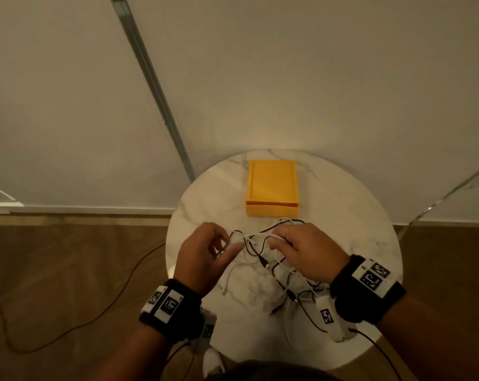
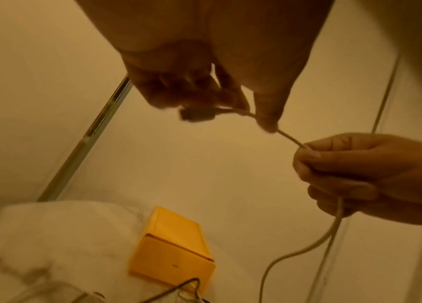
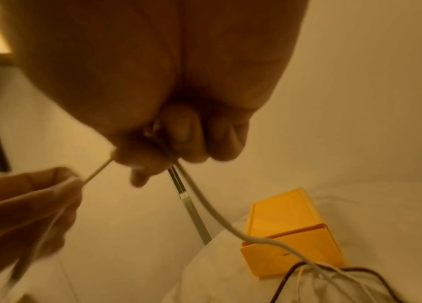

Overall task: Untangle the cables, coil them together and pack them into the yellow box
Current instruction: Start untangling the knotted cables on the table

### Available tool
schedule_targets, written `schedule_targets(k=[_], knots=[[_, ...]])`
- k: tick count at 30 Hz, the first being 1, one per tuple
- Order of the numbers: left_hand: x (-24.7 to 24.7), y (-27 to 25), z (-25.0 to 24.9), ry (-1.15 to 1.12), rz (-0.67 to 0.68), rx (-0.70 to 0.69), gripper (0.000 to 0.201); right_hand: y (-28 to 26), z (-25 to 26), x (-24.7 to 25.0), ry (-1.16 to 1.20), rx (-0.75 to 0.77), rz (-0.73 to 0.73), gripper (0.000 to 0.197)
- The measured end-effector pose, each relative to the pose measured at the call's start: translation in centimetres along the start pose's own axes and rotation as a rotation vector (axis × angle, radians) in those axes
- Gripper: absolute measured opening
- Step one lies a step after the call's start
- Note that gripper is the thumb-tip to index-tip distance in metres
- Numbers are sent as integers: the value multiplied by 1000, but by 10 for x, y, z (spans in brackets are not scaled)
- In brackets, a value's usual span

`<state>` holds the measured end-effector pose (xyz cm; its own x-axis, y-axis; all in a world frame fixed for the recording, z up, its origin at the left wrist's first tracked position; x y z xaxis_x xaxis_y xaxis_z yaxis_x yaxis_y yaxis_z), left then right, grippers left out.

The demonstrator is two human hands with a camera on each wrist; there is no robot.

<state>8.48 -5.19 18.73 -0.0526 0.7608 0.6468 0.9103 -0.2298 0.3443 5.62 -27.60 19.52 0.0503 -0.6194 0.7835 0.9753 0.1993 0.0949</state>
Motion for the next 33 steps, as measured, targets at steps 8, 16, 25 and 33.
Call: schedule_targets(k=[8,16,25,33], knots=[[-27,0,-50,-463,284,53,44,3,30,35,-107,-27,-234,47],[-12,73,-112,-1071,183,249,50,-7,56,43,135,49,-198,36],[112,153,-124,-267,-120,-242,47,-37,-41,55,174,-261,-171,49],[-17,60,-141,-286,467,-220,26,1,37,112,49,-18,-309,29]])
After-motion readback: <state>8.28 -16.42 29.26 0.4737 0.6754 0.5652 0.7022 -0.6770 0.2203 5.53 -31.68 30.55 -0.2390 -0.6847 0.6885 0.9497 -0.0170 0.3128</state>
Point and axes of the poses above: each hand's wrist, its own y-axis towards the middle knuckle, its own x-axis out of the back of the hand, z = x × y, the point moved 5 cm from there along y, towards the middle knuckle, and after that the axes turned 4 degrees about -z, right-handed, at the moved point
